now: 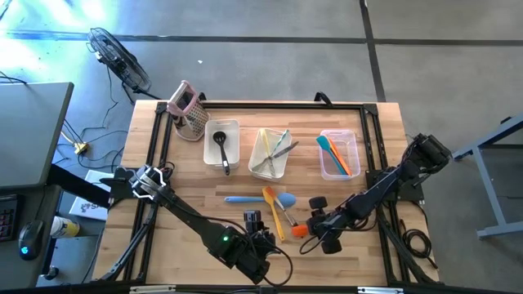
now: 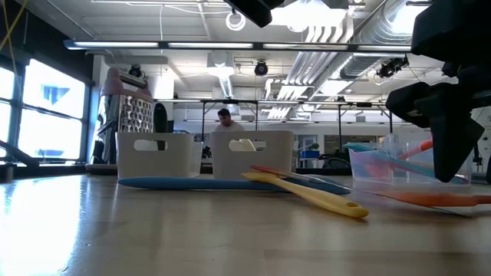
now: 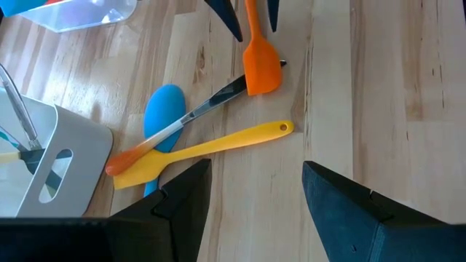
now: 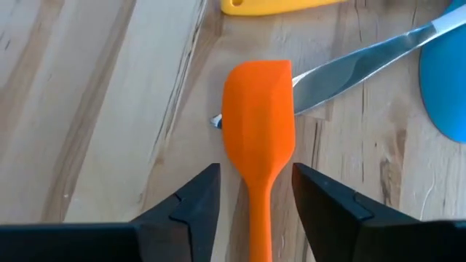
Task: Pick & Place Kitchen Items
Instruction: Put the orange spatula into the transparent bin
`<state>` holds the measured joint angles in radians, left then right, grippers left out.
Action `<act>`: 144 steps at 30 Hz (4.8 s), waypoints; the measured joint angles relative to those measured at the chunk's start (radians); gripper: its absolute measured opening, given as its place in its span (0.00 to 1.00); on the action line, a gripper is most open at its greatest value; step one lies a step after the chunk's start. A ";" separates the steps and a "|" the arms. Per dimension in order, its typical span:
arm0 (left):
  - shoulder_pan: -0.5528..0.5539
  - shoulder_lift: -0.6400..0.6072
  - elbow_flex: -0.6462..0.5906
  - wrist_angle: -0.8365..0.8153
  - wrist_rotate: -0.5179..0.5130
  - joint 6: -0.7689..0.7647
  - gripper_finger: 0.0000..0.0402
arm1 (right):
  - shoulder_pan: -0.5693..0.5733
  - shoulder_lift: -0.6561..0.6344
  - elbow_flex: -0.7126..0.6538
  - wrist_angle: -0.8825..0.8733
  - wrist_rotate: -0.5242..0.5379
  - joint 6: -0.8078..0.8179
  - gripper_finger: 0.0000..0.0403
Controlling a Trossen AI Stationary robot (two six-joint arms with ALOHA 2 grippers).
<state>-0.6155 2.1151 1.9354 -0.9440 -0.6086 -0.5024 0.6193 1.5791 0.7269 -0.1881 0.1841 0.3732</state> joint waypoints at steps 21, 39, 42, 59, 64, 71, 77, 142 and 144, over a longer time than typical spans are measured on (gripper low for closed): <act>0.000 0.000 0.000 0.000 0.029 0.000 0.52 | -0.032 0.127 0.002 0.107 -0.025 -0.014 0.47; -0.001 0.000 0.000 0.007 0.050 -0.008 0.52 | -0.048 0.155 0.003 0.107 -0.055 0.025 0.10; -0.004 0.000 0.000 0.009 0.051 -0.011 0.52 | -0.048 0.155 0.003 0.105 -0.062 0.026 0.03; -0.022 0.000 0.000 0.007 0.051 -0.026 0.52 | -0.036 0.116 -0.001 0.069 -0.034 0.058 0.02; -0.023 0.000 0.000 0.002 0.051 -0.026 0.52 | -0.012 0.035 -0.008 -0.042 0.009 0.079 0.02; -0.022 0.000 -0.010 0.012 0.053 -0.019 0.52 | 0.031 -0.070 -0.006 -0.129 0.151 0.145 0.02; -0.020 0.001 -0.120 0.037 0.051 0.001 0.52 | 0.056 -0.184 -0.004 -0.184 0.460 0.240 0.02; -0.026 -0.048 -0.245 -0.338 -0.158 -0.106 0.52 | -0.934 -0.296 -0.006 -0.609 0.178 0.155 0.05; -0.026 -0.048 -0.245 -0.337 -0.158 -0.108 0.52 | -0.937 -0.296 -0.006 -0.608 0.175 0.155 0.11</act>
<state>-0.6415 2.0666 1.6901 -1.2812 -0.7662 -0.6106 -0.3172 1.2831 0.7204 -0.7963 0.3595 0.5285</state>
